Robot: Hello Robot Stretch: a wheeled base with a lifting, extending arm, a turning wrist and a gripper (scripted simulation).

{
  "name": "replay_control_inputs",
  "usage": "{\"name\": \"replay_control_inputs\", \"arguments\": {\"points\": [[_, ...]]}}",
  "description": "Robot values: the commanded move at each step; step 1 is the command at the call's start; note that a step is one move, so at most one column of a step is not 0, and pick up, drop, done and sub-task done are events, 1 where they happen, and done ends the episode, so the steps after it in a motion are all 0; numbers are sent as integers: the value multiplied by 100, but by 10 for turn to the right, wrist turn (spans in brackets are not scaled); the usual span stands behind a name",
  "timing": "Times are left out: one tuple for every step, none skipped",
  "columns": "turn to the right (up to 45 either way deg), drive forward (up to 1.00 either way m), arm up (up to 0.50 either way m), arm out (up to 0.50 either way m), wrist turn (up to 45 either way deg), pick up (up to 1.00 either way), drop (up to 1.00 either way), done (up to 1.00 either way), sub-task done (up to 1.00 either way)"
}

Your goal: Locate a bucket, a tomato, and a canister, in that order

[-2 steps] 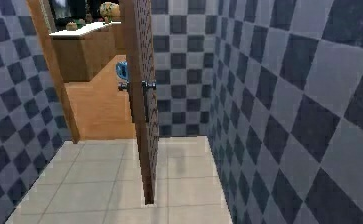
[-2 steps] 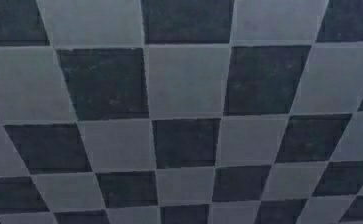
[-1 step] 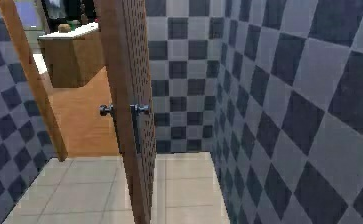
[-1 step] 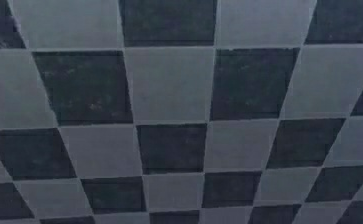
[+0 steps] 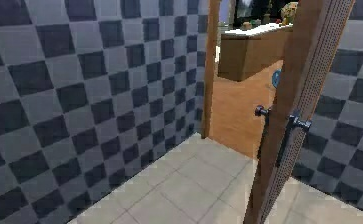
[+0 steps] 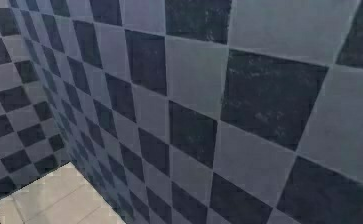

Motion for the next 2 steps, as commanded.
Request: {"name": "replay_control_inputs", "arguments": {"points": [[-150, 0, 0, 0, 0, 0, 0, 0, 0], [0, 85, 0, 0, 0, 0, 0, 0, 0]]}}
